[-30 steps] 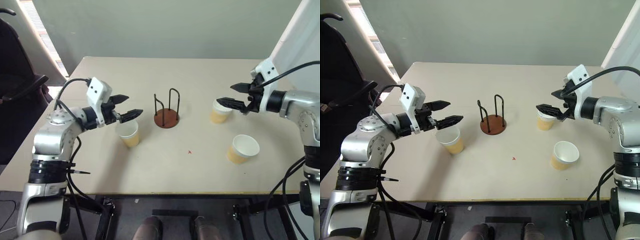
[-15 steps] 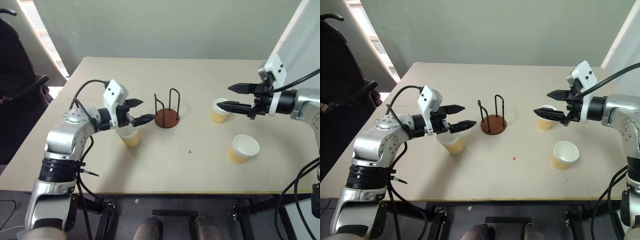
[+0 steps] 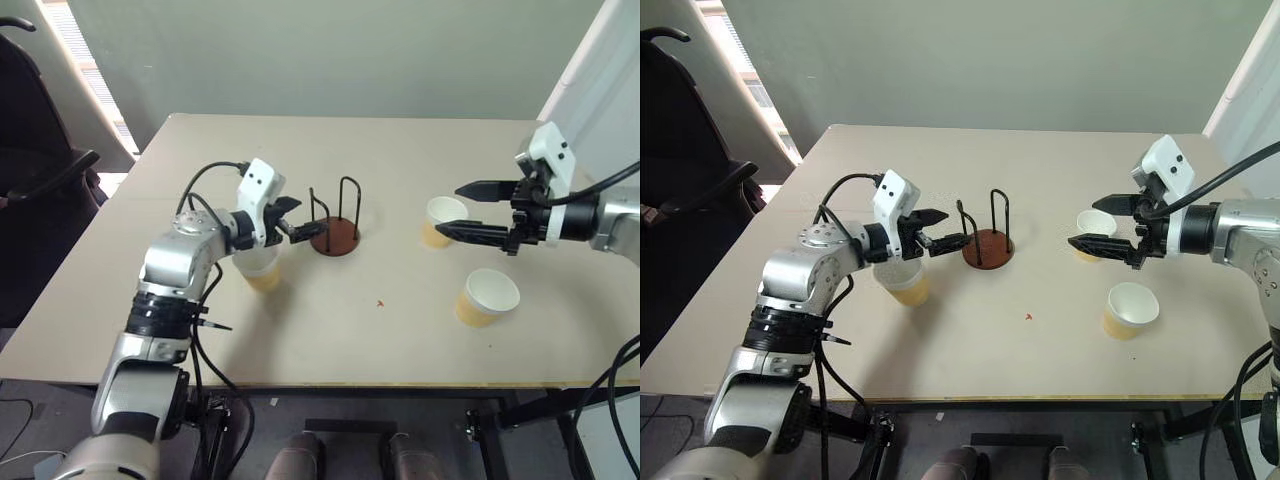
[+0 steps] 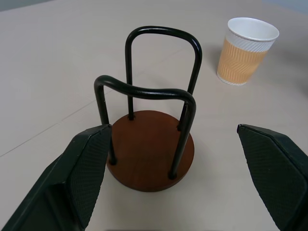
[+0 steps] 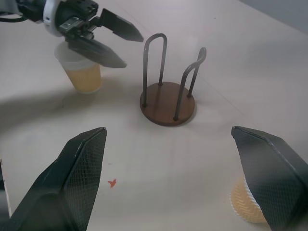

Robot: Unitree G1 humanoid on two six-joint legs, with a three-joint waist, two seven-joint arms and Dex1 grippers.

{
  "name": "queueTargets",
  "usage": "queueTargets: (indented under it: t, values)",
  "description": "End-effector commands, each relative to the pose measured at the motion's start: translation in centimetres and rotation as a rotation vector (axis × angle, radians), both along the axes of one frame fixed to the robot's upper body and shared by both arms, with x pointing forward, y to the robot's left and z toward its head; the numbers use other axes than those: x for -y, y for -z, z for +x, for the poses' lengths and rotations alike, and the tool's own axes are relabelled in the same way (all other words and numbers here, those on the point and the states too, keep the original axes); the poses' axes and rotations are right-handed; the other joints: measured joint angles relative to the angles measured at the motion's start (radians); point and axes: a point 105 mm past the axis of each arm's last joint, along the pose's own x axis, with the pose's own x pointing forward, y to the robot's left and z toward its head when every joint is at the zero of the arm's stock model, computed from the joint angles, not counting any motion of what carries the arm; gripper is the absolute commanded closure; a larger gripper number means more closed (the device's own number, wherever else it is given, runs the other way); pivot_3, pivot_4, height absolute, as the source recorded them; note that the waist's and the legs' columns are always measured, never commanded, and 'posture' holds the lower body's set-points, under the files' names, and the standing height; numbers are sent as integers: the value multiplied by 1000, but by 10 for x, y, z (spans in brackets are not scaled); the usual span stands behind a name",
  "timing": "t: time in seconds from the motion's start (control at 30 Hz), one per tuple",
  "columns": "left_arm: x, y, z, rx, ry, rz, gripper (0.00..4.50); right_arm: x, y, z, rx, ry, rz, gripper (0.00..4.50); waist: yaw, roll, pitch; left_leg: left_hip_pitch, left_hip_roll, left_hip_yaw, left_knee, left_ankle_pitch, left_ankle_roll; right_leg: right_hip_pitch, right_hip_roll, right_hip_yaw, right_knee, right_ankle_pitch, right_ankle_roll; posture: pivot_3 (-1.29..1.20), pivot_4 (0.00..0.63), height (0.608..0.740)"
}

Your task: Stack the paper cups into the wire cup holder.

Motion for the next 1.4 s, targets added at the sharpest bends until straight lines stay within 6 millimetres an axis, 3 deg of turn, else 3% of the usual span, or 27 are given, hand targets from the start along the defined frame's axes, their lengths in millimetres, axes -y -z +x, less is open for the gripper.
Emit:
queueTargets:
  t: [0.03,0.47,0.73,0.87,1.03,1.2,1.4]
  values:
    - [4,-12,7,51,-4,11,0,3,-14,-6,68,14,-1,198,0,0,0,0,0,0,0,0,0,0,0,0,0,0,0,0,150,740]
    - [33,2,15,8,74,35,0,0,-18,-7,86,20,15,198,0,0,0,-1,0,0,0,1,1,0,0,0,0,0,2,0,150,740]
    - [42,-2,30,36,28,15,0,1,-17,-9,82,34,22,198,2,0,0,-1,0,1,1,1,2,0,0,0,-1,1,3,0,150,740]
    - [43,-5,33,55,21,14,827,2,-16,-10,77,44,23,164,2,0,0,-1,0,2,1,1,3,0,0,0,-1,0,4,0,150,740]
    - [39,-12,35,90,-1,26,2603,5,-16,-8,93,68,18,164,2,0,0,-2,0,2,1,2,3,0,0,0,-1,0,5,0,150,740]
    - [51,-21,22,123,80,16,4357,9,-16,-10,90,81,6,164,3,-1,0,-3,0,2,1,2,4,-1,0,0,-1,0,5,0,150,740]
    - [70,-21,-16,126,298,15,4457,17,-17,-16,97,96,-31,164,4,-1,0,-5,0,2,2,2,4,-1,0,0,-2,-1,7,0,150,740]
